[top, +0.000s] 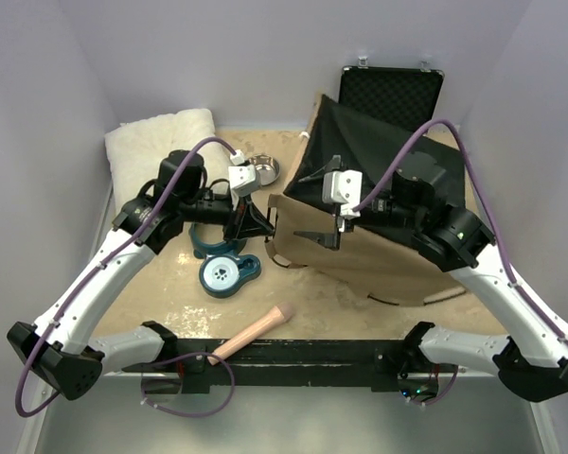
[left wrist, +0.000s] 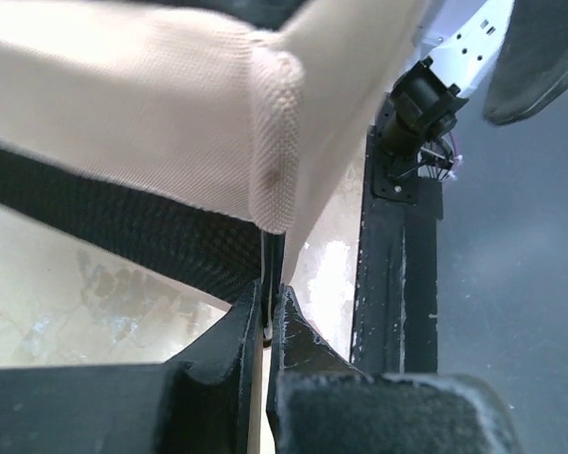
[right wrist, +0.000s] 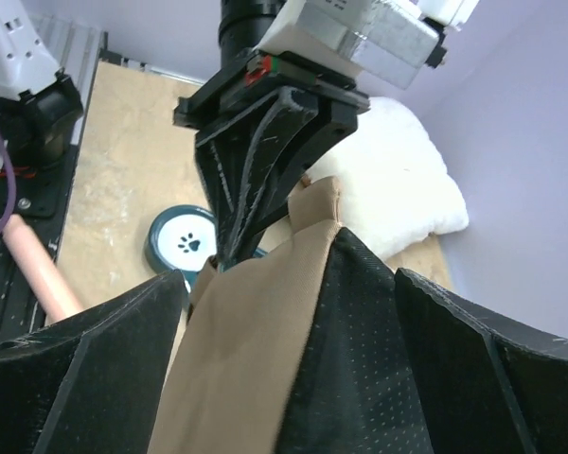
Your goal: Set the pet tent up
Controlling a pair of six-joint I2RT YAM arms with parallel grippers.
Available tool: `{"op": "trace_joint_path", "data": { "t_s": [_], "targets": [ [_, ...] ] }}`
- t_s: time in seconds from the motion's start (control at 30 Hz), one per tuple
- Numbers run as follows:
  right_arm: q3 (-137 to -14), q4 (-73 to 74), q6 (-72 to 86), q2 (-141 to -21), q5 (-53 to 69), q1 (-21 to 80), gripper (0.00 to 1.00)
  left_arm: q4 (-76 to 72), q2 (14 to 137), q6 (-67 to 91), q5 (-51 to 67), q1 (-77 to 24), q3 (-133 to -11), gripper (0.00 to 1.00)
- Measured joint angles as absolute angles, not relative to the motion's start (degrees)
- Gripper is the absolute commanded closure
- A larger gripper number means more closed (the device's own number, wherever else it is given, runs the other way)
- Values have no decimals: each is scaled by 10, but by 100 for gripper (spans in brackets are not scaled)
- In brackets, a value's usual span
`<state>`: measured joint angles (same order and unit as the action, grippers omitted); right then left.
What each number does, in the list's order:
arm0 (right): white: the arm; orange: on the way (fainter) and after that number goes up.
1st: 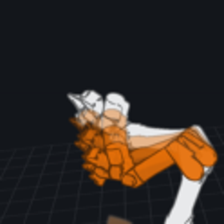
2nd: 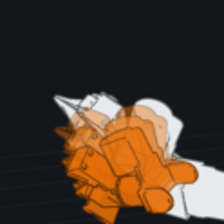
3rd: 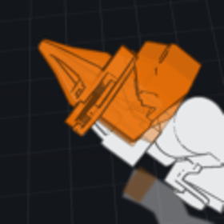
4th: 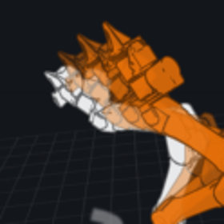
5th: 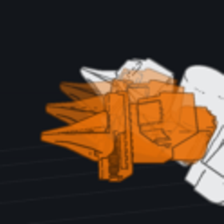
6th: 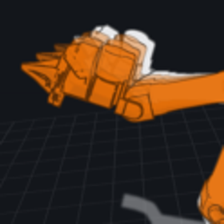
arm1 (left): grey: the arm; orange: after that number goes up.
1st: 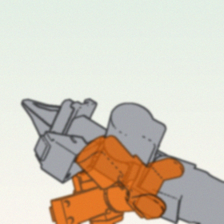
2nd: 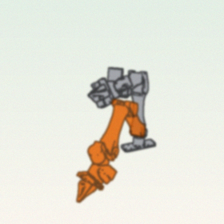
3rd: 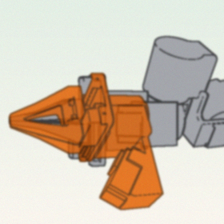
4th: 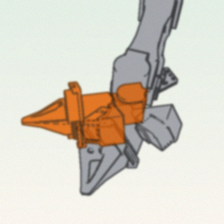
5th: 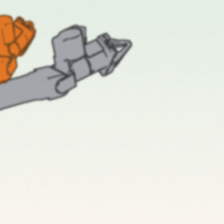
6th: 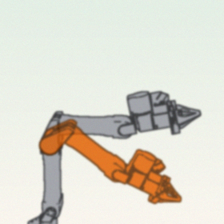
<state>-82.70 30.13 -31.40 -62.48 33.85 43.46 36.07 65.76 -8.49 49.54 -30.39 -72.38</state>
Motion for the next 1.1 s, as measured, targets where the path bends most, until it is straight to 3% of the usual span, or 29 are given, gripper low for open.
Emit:
{"op": "trace_joint_path", "data": {
  "t_s": [1.1],
  "targets": [
    [-846,252,-359,-711,300,492,10,340,678,-36,522,-304,-724,100]
  ]
}}
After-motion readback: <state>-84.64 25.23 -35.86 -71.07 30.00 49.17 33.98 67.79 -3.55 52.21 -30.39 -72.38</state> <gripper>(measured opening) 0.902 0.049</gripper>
